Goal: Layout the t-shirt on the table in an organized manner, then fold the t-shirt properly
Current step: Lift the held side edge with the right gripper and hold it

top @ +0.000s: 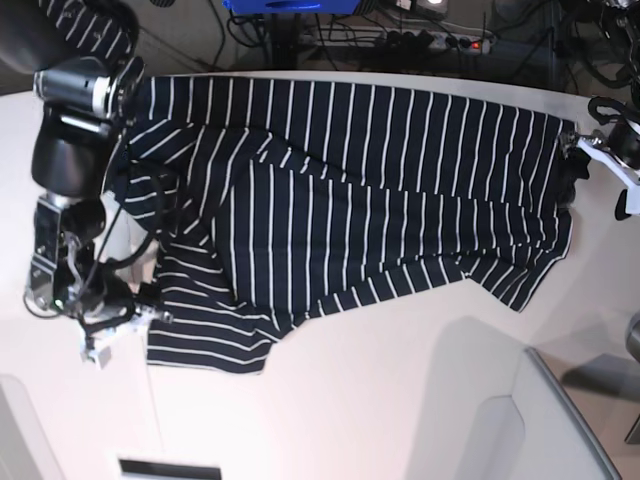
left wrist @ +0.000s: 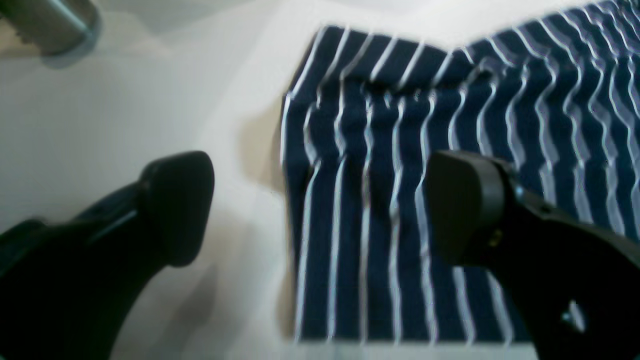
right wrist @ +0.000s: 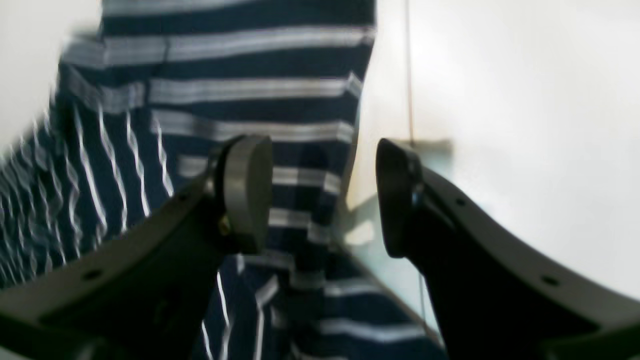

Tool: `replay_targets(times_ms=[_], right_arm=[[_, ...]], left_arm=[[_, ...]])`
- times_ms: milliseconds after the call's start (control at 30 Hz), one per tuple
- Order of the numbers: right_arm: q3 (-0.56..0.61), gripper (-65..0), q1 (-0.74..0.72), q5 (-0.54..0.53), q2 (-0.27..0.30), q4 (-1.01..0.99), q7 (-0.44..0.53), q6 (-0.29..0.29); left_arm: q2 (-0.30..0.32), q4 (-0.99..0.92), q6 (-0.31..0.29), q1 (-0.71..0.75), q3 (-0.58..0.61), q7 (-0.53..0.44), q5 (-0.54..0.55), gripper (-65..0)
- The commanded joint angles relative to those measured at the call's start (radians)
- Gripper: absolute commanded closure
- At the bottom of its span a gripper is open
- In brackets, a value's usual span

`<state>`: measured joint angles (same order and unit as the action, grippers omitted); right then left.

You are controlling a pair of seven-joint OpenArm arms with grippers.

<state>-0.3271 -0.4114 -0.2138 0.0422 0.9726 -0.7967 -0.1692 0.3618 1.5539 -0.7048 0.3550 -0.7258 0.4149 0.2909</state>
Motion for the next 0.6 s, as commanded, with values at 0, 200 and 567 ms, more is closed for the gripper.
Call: replay_targets(times_ms=[0, 200, 567], right_arm=[[0.001, -31.4, -0.037, -0.008, 0.015, -0.019, 0.03, 0.01], [0.056, -31.4, -0.057, -0.008, 0.018, -0.142, 0.099, 0.02], [0.07, -31.1, -0.057, -0.009, 0.014, -0.211, 0.164, 0.021]], left_arm=[[0.019, 0.018, 0.007, -0.003, -0.008, -0.024, 0.018, -65.0], [0.019, -0.076, 0.007, -0.034, -0.09, -0.026, 0.02, -65.0], [0.075, -0.162, 0.007, -0.067, -0.117, -0.024, 0.018, -65.0]])
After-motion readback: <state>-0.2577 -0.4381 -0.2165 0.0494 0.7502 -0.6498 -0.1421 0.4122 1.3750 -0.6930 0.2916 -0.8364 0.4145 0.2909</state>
